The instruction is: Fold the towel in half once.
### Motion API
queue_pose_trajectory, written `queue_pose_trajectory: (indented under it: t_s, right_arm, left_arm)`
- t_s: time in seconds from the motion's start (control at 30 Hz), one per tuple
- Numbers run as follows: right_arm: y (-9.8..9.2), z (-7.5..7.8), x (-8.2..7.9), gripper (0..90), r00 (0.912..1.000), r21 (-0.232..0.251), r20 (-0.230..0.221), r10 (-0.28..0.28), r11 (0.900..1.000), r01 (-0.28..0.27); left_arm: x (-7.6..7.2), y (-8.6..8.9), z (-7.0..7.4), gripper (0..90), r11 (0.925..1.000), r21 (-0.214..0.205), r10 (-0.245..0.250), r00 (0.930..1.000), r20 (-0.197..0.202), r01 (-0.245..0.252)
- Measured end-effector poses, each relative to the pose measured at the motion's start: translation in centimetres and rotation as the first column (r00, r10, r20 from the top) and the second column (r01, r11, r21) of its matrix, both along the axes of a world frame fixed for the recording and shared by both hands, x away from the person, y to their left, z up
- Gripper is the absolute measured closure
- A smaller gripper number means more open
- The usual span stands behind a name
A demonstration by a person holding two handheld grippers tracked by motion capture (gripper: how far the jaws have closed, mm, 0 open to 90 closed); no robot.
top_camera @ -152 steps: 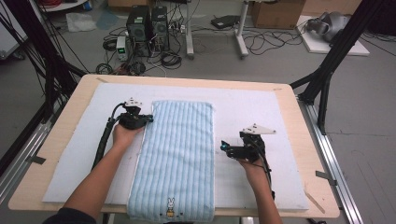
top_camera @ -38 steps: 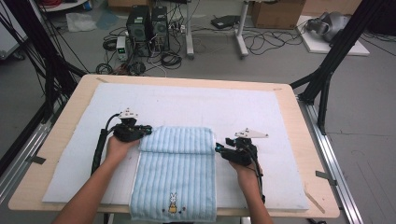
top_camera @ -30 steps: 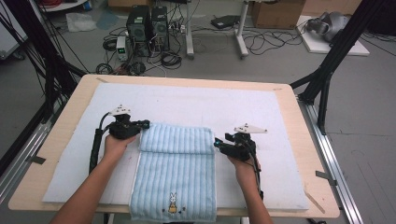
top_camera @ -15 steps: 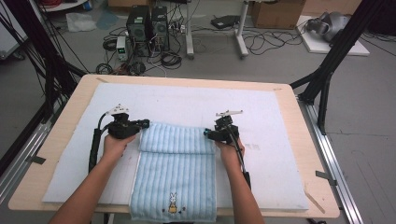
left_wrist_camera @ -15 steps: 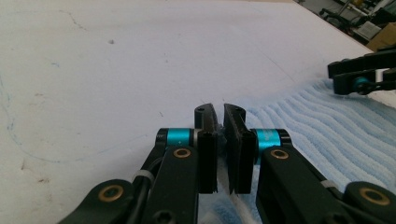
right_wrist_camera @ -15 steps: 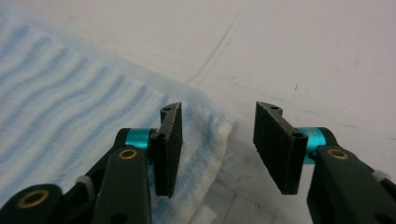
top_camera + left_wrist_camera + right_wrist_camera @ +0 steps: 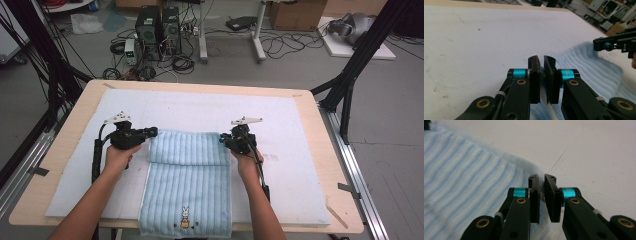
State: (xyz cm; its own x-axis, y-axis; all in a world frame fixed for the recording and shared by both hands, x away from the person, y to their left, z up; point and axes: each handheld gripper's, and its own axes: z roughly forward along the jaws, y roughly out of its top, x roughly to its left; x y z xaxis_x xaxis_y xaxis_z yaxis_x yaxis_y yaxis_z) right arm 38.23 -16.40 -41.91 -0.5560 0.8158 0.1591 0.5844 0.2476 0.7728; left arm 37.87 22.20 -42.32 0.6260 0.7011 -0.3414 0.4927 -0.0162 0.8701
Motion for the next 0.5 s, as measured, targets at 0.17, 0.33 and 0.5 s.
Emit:
queue_pose_trajectory:
  t_s: [0.17, 0.33, 0.5]
  right_arm:
    - [-0.7, 1.1, -2.4, 82.9, 0.9985, 0.025, 0.041, 0.036, 0.999, -0.037]
    - [-1.6, 1.0, -4.5, 82.9, 0.9982, 0.063, 0.041, 0.045, 0.9969, -0.048]
    - [-1.8, 0.6, -6.8, 82.9, 0.9964, 0.093, 0.034, 0.078, 0.9924, -0.081]
  left_arm:
    - [-1.5, 0.3, 0.2, 83.4, 0.9989, 0.035, -0.032, 0.9993, 0.02, 0.031]
    - [-3.4, 0.5, 0.2, 83.3, 0.9967, 0.041, -0.07, 0.9973, 0.021, 0.07]
    - [-5.4, 0.5, -0.1, 83.2, 0.9935, 0.032, -0.11, 0.9939, 0.012, 0.109]
